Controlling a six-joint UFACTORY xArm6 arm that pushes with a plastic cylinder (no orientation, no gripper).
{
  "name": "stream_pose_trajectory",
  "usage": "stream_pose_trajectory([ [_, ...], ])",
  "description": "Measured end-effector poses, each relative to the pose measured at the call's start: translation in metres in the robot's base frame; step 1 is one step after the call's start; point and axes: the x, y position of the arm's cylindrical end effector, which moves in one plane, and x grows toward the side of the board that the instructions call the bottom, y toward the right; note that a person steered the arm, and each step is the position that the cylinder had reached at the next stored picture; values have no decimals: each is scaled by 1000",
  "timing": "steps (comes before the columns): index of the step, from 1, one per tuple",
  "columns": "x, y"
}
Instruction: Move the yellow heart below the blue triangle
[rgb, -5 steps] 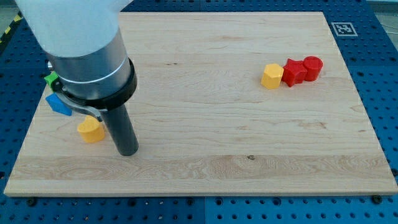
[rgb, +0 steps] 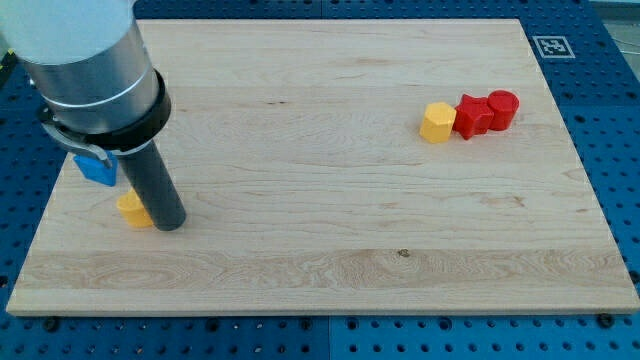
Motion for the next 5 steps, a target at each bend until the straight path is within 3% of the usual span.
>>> stream_pose_trajectory([
  [5,-14,9],
])
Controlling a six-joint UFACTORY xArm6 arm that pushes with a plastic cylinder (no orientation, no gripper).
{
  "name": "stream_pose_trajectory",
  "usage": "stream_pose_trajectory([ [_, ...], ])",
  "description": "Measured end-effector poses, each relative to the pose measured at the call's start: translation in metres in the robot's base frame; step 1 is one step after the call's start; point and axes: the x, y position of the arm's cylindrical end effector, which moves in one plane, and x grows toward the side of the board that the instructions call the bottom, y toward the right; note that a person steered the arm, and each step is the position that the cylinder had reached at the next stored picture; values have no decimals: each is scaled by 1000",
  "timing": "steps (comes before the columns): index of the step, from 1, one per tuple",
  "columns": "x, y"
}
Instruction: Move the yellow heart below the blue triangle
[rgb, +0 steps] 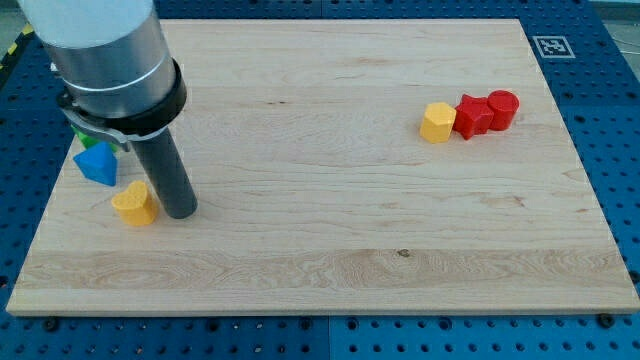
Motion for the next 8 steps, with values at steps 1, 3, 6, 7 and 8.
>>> stream_pose_trajectory([
  [1,0,0],
  [3,0,-11],
  [6,0,-40],
  [7,0,-50],
  [8,0,-50],
])
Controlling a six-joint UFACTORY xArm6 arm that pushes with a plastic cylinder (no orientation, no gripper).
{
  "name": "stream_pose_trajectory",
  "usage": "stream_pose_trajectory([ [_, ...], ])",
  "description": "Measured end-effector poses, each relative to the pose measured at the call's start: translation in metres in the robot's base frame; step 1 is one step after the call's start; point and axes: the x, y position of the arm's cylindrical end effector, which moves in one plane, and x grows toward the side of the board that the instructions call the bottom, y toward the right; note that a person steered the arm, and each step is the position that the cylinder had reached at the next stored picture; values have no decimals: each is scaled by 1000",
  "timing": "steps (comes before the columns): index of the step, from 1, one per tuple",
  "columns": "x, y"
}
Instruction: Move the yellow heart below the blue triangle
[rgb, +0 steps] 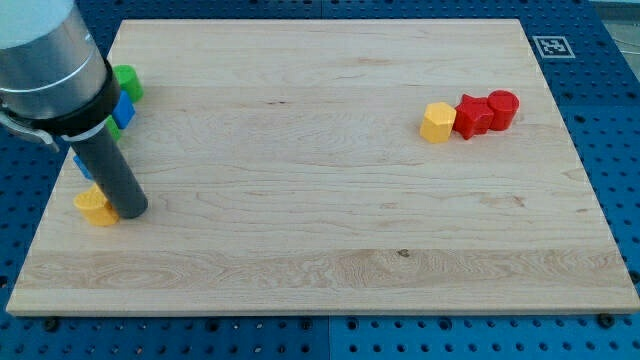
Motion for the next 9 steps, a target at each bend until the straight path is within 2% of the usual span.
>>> stream_pose_trajectory([
  [2,5,11],
  [5,5,128],
  [9,5,171],
])
